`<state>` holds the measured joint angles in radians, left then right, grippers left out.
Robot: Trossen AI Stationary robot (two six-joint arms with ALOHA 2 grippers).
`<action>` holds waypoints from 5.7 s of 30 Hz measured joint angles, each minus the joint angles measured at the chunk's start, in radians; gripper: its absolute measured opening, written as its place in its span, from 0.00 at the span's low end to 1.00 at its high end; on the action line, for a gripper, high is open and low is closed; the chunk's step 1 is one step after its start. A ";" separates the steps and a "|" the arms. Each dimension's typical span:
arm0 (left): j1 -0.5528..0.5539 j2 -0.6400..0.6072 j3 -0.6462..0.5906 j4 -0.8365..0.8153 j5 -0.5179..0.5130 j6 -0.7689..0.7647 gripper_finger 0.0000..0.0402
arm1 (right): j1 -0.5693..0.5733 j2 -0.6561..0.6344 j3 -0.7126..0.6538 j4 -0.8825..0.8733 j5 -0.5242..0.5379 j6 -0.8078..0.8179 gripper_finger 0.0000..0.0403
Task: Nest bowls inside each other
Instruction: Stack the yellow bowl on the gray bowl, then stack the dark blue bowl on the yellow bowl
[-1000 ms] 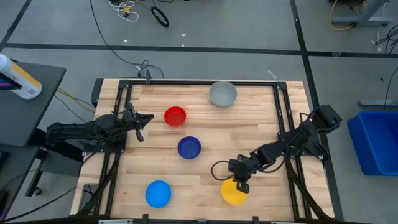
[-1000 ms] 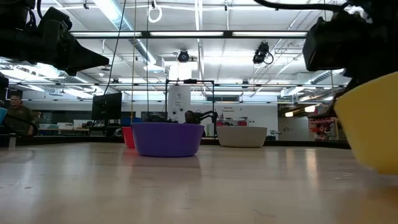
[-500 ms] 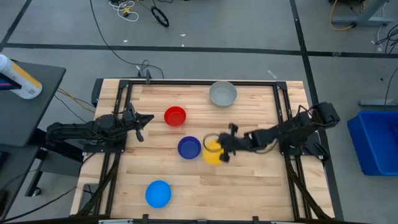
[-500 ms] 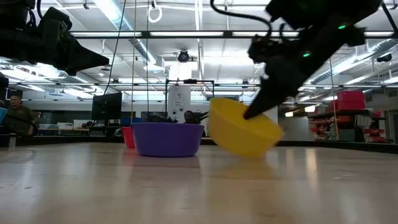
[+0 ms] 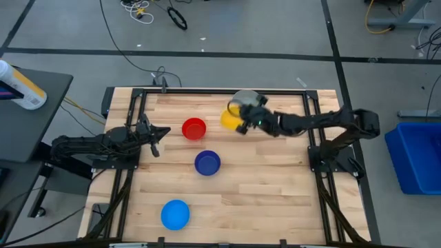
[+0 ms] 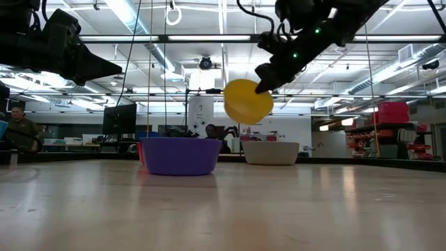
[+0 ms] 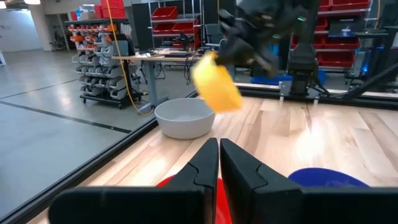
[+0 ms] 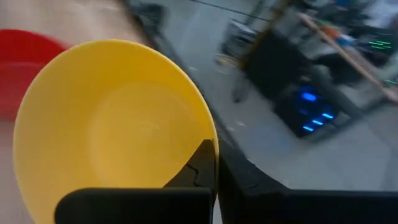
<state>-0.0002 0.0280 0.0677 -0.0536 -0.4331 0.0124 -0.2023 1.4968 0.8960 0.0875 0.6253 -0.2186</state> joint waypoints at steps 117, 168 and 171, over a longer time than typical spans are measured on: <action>0.000 0.000 0.000 -0.008 -0.045 -0.023 0.05 | 0.126 0.527 0.370 -0.213 -0.871 0.440 0.24; 0.000 0.000 0.000 -0.008 -0.045 -0.024 0.05 | -0.493 0.233 0.376 -0.624 -0.519 0.165 0.00; 0.000 0.000 0.000 -0.008 -0.045 -0.029 0.05 | -0.494 0.258 0.376 -0.623 -0.539 0.166 0.00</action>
<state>0.0000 0.0280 0.0673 -0.0616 -0.4778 -0.0167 -0.6959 1.7553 1.2716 -0.5354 0.0867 -0.0526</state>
